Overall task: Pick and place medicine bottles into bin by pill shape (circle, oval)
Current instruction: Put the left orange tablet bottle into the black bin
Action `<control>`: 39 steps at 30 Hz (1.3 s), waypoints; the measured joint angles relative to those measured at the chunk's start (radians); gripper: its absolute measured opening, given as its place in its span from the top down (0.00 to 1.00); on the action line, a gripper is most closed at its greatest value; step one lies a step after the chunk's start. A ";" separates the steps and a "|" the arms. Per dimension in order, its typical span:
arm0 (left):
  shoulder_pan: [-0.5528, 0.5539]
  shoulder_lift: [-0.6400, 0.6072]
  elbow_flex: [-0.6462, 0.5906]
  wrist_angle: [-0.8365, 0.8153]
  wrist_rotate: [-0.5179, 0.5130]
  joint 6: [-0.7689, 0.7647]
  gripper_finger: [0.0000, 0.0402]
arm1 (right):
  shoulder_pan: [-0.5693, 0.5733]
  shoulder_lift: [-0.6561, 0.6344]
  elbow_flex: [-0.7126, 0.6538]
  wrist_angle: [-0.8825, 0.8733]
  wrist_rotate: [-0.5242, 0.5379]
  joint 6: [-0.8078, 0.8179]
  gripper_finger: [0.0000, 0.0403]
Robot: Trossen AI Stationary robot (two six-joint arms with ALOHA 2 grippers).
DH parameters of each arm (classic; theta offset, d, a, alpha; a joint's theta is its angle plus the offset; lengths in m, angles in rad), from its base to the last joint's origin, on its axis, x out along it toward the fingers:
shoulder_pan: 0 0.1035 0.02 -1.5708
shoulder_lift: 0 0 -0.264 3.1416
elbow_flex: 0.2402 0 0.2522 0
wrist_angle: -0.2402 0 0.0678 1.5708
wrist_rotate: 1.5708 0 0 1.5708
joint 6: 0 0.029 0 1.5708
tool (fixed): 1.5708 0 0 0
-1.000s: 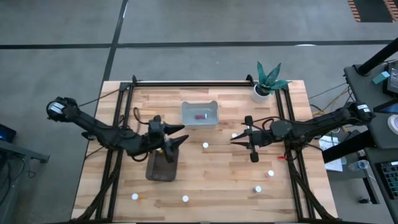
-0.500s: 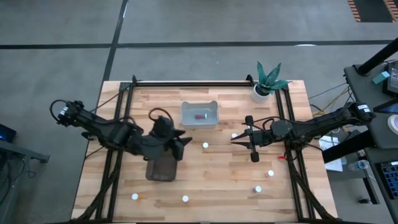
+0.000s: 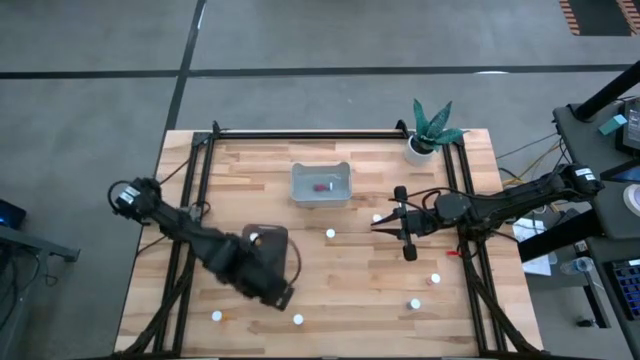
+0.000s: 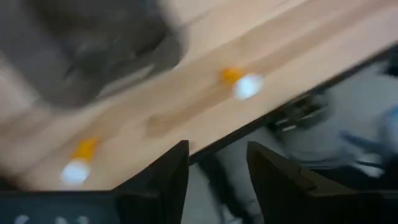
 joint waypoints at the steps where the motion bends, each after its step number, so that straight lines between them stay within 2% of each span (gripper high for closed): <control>1: -0.023 0.007 -0.003 -0.025 0.016 -0.038 0.65 | 0.000 0.000 0.000 -0.001 0.000 -0.005 0.88; 7: -0.170 0.021 -0.027 -0.123 0.016 -0.275 0.66 | 0.000 0.000 0.000 -0.002 0.000 -0.015 0.88; 10: -0.239 0.021 -0.068 -0.118 0.014 -0.380 0.65 | 0.000 0.000 0.000 -0.002 0.000 -0.020 0.88; 16: -0.323 0.011 -0.160 -0.108 0.014 -0.534 0.54 | 0.000 0.000 0.000 -0.002 0.000 -0.025 0.88; 22: -0.337 0.009 -0.268 -0.007 0.013 -0.534 0.46 | 0.000 0.000 0.000 -0.002 0.000 -0.034 0.88; 28: -0.339 0.007 -0.392 0.146 0.062 -0.528 0.45 | 0.000 0.000 0.000 -0.002 0.000 -0.036 0.88; 31: -0.343 0.007 -0.425 0.156 0.093 -0.527 0.45 | 0.000 0.000 0.000 -0.002 0.000 -0.036 0.88; 39: -0.375 0.006 -0.470 0.199 0.095 -0.534 0.45 | 0.000 0.000 0.000 -0.002 0.000 -0.040 0.88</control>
